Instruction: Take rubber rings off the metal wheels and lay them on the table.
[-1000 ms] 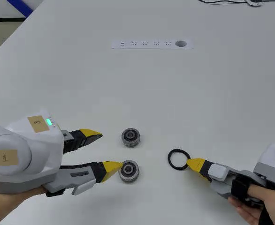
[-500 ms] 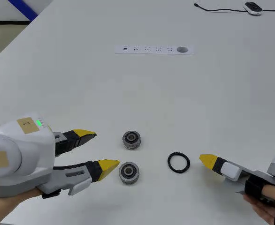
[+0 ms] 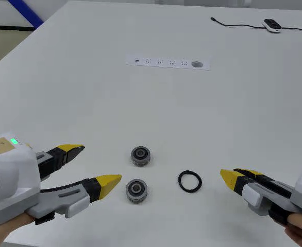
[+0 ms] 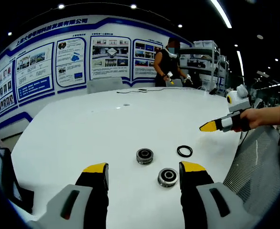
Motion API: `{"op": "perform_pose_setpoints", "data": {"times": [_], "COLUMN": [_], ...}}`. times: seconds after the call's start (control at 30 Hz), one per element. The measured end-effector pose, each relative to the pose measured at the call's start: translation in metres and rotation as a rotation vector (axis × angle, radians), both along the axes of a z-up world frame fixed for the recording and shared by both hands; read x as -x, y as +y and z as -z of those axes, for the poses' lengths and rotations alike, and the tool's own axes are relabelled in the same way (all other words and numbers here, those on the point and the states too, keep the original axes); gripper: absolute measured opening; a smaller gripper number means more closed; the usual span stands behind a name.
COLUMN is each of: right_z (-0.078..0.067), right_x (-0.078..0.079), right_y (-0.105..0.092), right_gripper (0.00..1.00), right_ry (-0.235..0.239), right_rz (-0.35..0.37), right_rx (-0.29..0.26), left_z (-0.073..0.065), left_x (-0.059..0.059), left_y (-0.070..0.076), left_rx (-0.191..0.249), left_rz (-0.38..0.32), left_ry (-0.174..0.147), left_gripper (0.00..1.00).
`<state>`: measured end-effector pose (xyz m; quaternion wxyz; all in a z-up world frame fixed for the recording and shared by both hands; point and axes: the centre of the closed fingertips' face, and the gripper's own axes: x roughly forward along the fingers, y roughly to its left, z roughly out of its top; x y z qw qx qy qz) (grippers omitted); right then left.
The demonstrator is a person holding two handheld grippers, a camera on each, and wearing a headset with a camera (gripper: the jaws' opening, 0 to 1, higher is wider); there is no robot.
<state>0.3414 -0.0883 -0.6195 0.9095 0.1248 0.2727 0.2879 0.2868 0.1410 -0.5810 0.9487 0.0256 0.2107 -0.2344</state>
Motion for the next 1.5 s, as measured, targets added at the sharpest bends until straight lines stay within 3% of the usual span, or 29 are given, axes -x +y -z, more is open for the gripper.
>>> {"op": "perform_pose_setpoints", "data": {"times": [0.2,0.47,0.63,0.73,0.97,1.5], "right_z": [-0.008,-0.010,-0.007,-0.009,-0.009,-0.006], "right_x": [0.005,0.018,0.023,0.027,0.031,0.037], "right_y": [-0.012,-0.028,-0.033,-0.027,-0.005,0.004], "right_gripper": [0.32,0.39,0.48,0.55,0.64,0.64], "right_ry": [-0.029,-0.094,-0.115,-0.121,-0.164,-0.142], "right_rz": [0.005,-0.037,-0.054,-0.078,-0.173,-0.192], "right_rx": [0.006,0.102,0.158,0.149,0.182,0.164], "left_z": [0.002,0.001,0.006,0.007,0.012,0.017], "left_x": [0.008,0.011,0.014,0.017,0.021,0.023], "left_y": [-0.003,0.007,0.015,0.017,0.023,0.019], "left_rx": [0.012,0.022,0.023,0.022,0.014,0.015], "left_rz": [-0.012,-0.059,-0.087,-0.094,-0.107,-0.089], "left_ry": [0.001,-0.018,-0.008,-0.003,0.013,0.029], "left_gripper": [0.70,0.84,0.91,0.93,0.95,0.94]}}
